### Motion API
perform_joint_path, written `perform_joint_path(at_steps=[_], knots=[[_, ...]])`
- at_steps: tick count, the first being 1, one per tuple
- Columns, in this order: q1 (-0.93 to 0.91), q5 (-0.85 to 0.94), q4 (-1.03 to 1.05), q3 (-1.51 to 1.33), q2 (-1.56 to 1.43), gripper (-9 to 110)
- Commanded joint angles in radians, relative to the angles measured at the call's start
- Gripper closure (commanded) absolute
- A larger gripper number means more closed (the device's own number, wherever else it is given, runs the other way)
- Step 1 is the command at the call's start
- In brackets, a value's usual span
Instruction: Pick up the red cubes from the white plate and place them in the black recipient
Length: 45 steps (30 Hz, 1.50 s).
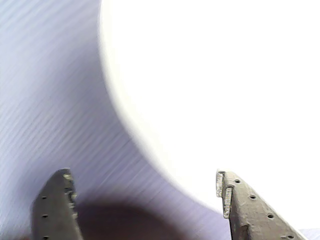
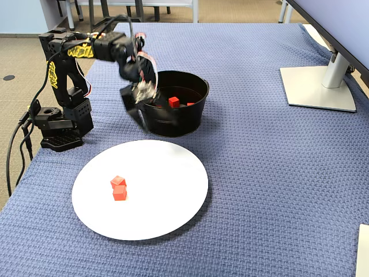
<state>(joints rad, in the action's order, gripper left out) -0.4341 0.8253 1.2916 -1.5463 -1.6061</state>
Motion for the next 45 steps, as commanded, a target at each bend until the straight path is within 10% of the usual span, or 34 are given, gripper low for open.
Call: perform_joint_path(at_steps=[1,16,45], knots=[[-0.11,0.044,-0.021,0.017,0.028,73],[-0.422,0.29,-0.051,0.163,0.278,69],[-0.476,0.307,-0.143,0.167,0.442,74]])
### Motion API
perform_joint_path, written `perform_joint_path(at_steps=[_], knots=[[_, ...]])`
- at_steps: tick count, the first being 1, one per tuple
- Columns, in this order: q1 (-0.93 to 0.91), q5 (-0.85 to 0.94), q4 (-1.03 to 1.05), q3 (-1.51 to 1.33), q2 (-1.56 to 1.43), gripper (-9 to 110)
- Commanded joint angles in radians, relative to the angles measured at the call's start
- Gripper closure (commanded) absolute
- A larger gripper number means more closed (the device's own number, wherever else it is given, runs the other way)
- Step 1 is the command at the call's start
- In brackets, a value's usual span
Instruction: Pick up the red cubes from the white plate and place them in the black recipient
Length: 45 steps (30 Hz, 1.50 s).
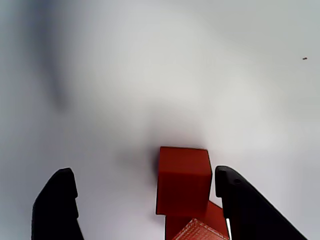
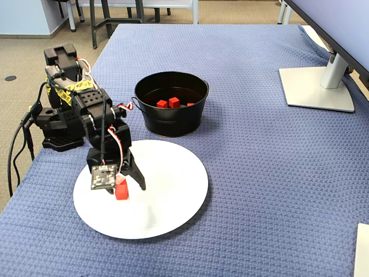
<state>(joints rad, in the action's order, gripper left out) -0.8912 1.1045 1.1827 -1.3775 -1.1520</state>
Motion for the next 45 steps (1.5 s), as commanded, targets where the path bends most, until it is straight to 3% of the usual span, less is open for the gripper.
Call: perform_joint_path(at_steps=[1,15,20,29,38,45], knots=[[-0.018,0.032,-0.041,-0.011,-0.011,74],[-0.009,0.023,-0.087,-0.083,-0.028,81],[-0.006,-0.008,-0.106,-0.086,-0.038,101],[0.061,-0.153,-0.018,-0.003,-0.183,101],[0.351,-0.499,0.235,0.219,-0.476,102],[0.724,-0.75,0.238,0.135,-0.561,102]])
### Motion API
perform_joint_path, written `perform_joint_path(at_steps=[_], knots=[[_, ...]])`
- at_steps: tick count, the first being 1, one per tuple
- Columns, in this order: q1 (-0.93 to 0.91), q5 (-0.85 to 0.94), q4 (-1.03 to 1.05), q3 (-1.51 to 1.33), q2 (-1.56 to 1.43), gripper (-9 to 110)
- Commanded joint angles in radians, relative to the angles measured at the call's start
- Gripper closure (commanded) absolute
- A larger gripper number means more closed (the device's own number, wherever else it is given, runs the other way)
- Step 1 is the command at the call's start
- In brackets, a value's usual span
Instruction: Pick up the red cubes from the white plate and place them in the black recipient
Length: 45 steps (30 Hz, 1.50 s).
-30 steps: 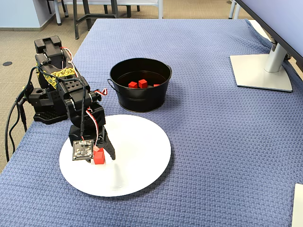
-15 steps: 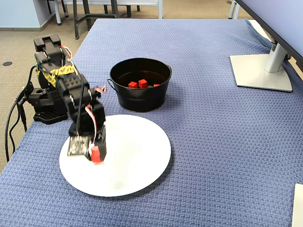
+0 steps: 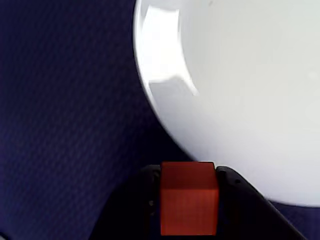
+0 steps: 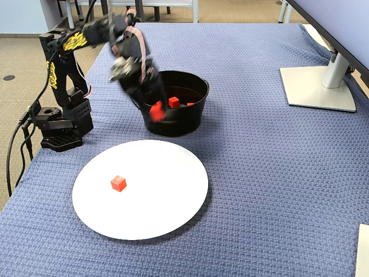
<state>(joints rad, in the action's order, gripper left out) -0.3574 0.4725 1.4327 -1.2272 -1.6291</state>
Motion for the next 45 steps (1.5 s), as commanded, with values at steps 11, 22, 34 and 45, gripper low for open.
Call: perform_joint_path(at_steps=[11,22,34,45], knots=[[0.621,-0.198,-0.009,-0.198,-0.156,64],[-0.067,-0.081,-0.041,-0.258,-0.106,81],[-0.419,1.141,-0.272,-0.505,-0.038,72],[-0.489,1.505,-0.201,-0.382,0.118,73]])
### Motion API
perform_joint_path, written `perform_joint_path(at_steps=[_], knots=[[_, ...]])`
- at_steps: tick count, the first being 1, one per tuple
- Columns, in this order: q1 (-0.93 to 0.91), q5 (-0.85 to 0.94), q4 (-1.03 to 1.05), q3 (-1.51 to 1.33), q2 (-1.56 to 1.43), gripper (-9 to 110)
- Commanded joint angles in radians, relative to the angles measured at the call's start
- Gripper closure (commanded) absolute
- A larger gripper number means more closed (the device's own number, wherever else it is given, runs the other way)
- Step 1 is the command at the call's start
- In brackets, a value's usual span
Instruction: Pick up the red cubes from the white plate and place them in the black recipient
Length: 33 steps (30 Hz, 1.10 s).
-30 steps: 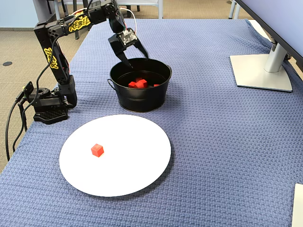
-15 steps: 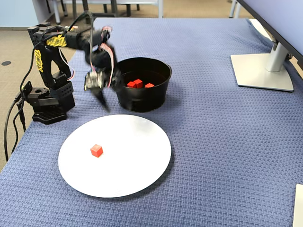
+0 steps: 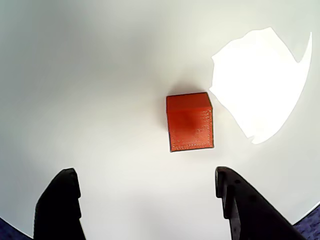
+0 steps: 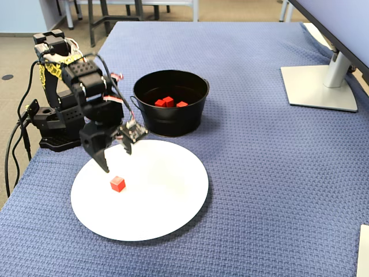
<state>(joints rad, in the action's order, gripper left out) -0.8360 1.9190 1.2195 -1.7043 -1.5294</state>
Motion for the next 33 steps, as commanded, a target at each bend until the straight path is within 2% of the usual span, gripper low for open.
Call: perform_joint_path(at_steps=[1,13,18,28,33], knots=[[-0.011,0.066,0.025,0.109,0.029,73],[-0.023,0.081,0.034,0.129,0.087,75],[-0.015,0.054,-0.044,0.091,0.103,76],[-0.008,0.041,-0.075,0.104,0.167,76],[-0.011,0.048,-0.181,0.035,0.173,77]])
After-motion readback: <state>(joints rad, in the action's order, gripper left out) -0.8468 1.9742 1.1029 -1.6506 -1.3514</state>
